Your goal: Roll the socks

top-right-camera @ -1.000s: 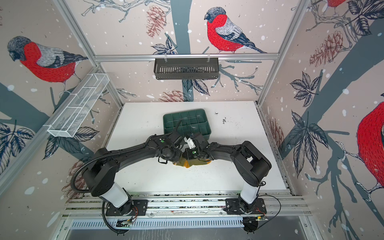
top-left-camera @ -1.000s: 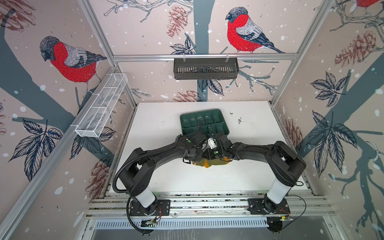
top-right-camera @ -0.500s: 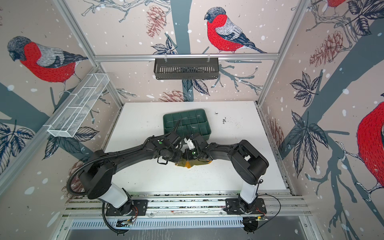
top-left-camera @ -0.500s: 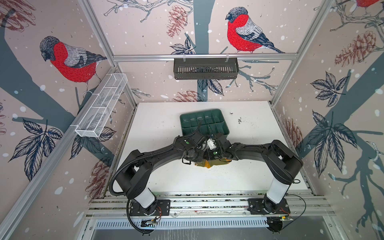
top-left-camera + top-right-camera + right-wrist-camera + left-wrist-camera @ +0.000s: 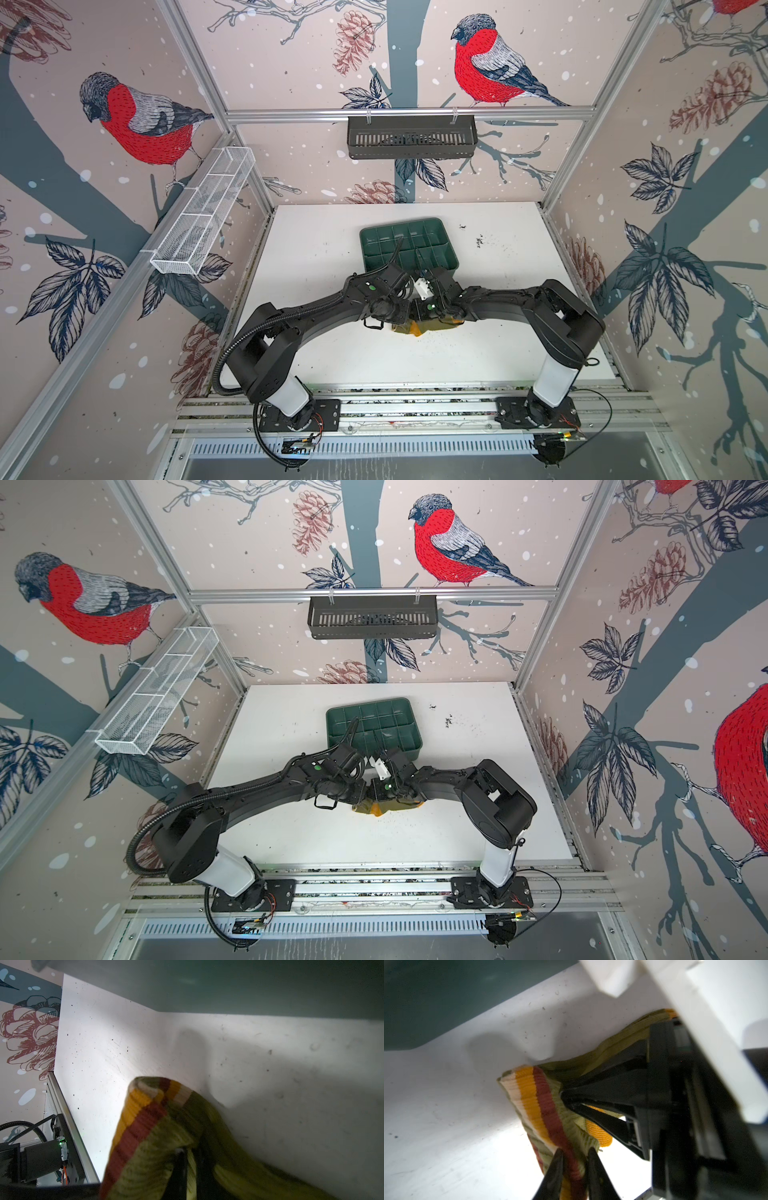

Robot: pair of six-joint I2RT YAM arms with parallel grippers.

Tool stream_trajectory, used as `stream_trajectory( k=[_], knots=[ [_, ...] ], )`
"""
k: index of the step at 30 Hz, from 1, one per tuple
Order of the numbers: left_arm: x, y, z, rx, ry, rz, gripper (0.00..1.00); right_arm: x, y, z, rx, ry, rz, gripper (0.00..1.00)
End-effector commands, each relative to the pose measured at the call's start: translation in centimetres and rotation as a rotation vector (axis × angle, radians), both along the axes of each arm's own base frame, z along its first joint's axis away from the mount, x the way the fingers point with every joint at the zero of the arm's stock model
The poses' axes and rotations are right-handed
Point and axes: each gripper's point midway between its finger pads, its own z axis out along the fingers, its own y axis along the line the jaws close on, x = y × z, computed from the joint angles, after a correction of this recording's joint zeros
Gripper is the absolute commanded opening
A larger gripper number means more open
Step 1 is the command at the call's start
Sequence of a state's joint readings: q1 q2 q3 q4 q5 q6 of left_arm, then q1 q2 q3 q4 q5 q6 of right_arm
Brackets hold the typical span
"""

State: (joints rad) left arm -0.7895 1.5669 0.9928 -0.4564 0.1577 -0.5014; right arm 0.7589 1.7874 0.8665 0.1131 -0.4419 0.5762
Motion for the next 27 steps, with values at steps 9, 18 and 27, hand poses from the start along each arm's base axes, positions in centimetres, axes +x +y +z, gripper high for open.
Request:
stream_trajectory(
  k=[9, 18, 27],
  knots=[
    [-0.3, -1.2, -0.2, -0.063, 0.014, -0.025, 0.2, -0.3, -0.9, 0.4, -0.02, -0.015, -0.017, 0.13],
    [-0.2, -1.1, -0.1, -0.055, 0.009, -0.023, 0.19, -1.0, -2.2, 1.5, -0.051, -0.031, -0.015, 0.13],
    [-0.1, -1.2, 0.1, -0.062, 0.002, -0.023, 0.19, -3.2, -2.4, 1.6, -0.004, 0.014, 0.001, 0.11]
  ],
)
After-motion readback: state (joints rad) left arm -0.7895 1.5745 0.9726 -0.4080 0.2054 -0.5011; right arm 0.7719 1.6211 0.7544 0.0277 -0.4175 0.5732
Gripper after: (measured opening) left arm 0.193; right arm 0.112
